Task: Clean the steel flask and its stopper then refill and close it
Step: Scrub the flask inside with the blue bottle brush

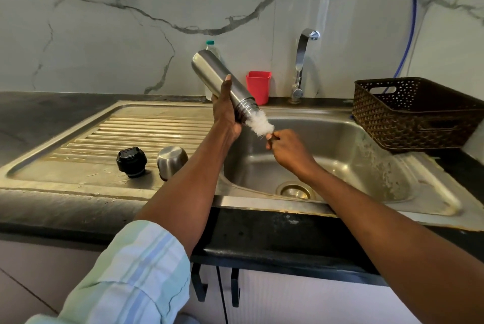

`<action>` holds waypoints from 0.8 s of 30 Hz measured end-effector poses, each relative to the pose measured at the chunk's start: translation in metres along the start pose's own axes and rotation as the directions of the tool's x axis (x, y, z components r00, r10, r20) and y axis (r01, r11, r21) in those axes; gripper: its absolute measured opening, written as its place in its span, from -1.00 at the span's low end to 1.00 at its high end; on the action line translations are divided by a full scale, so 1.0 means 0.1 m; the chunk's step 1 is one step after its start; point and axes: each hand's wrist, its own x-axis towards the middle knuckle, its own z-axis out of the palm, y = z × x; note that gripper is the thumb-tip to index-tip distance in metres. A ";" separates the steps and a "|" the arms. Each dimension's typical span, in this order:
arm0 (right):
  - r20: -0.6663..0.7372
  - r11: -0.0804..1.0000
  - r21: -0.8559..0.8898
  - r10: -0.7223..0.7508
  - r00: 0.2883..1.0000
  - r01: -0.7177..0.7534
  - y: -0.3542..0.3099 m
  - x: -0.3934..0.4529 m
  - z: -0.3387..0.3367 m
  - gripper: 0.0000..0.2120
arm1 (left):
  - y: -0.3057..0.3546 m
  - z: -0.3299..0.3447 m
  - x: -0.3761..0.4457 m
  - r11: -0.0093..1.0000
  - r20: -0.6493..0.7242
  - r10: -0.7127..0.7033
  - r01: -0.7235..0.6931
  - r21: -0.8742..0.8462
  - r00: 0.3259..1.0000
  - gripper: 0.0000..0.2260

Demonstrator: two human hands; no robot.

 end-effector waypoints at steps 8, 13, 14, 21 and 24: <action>-0.034 0.916 0.355 0.214 0.976 -0.188 -0.12 0.05 -0.08 -0.86 | -0.26 0.40 -0.26 0.990 0.186 -0.080 0.057 0.126 0.979 -0.49; 0.100 0.983 0.022 0.178 0.979 -0.181 -0.05 -0.04 0.08 -0.71 | -0.11 0.13 -0.05 0.998 -0.048 -0.034 0.037 0.057 0.998 -0.23; 0.050 0.982 -0.142 0.132 0.990 -0.124 -0.04 -0.07 0.10 -0.68 | -0.07 0.05 0.00 0.999 -0.090 -0.033 0.034 0.006 0.995 -0.20; -0.093 0.891 -0.447 -0.135 0.987 0.080 -0.18 -0.14 0.08 -0.71 | 0.12 -0.27 0.16 0.988 -0.107 -0.061 0.045 -0.145 0.992 -0.13; 0.344 0.828 0.435 0.211 0.915 -0.354 -0.18 -0.07 0.09 -0.73 | 0.15 -0.19 0.11 0.988 -0.013 -0.099 0.097 -0.123 0.995 -0.46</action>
